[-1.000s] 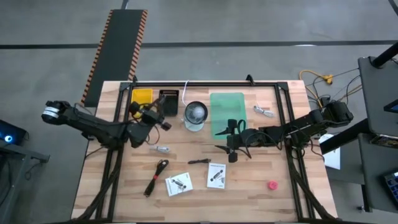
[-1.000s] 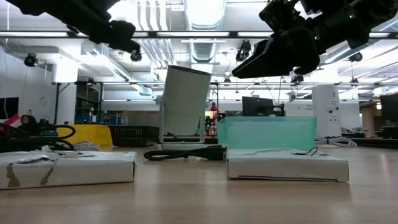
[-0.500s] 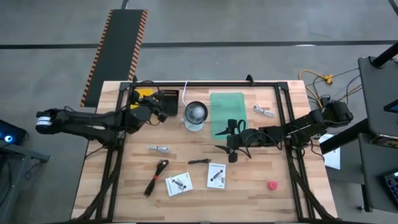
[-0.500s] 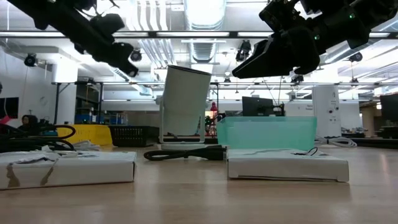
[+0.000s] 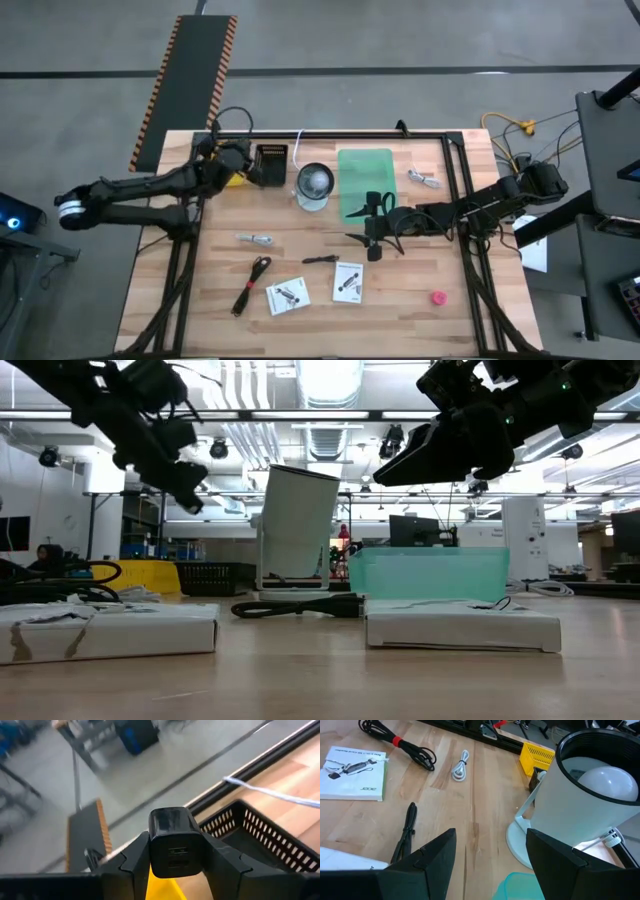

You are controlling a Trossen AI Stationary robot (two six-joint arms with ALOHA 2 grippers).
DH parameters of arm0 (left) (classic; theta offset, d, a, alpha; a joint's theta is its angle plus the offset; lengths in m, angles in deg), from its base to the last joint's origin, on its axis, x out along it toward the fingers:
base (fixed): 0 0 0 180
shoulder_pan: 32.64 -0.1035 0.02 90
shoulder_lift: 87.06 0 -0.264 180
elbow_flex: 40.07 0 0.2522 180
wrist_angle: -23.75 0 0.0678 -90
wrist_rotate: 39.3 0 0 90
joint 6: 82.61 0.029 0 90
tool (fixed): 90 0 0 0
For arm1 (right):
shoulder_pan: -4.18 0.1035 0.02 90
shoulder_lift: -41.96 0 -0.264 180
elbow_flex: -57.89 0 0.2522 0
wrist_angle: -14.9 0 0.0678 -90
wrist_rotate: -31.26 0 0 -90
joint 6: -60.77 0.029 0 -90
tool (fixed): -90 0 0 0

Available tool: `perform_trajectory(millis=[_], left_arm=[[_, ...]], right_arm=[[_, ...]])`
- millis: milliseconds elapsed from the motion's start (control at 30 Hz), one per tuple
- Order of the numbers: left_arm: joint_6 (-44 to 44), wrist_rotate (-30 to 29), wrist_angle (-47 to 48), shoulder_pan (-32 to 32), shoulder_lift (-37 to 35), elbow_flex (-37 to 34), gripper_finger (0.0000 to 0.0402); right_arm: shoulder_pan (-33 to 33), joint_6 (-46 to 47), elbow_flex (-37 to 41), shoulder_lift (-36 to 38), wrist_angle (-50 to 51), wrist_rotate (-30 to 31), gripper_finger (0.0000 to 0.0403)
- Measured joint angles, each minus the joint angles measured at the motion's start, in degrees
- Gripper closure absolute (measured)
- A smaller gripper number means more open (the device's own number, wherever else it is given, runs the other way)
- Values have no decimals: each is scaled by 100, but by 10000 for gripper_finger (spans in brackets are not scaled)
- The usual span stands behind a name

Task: Pick and place items into bin
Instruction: Put the black charger adapter into the yellow bin

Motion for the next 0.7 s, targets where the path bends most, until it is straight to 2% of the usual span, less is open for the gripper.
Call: perform_trajectory(millis=[233, 700], left_arm=[[-1129, 872, 1204, -1013, 27, 238, 268], [-990, 1281, 1281, -1869, 506, 280, 268]], right_arm=[[0, 0, 0, 0, -1, 0, 177], [0, -3, 0, 0, -2, 0, 177]])
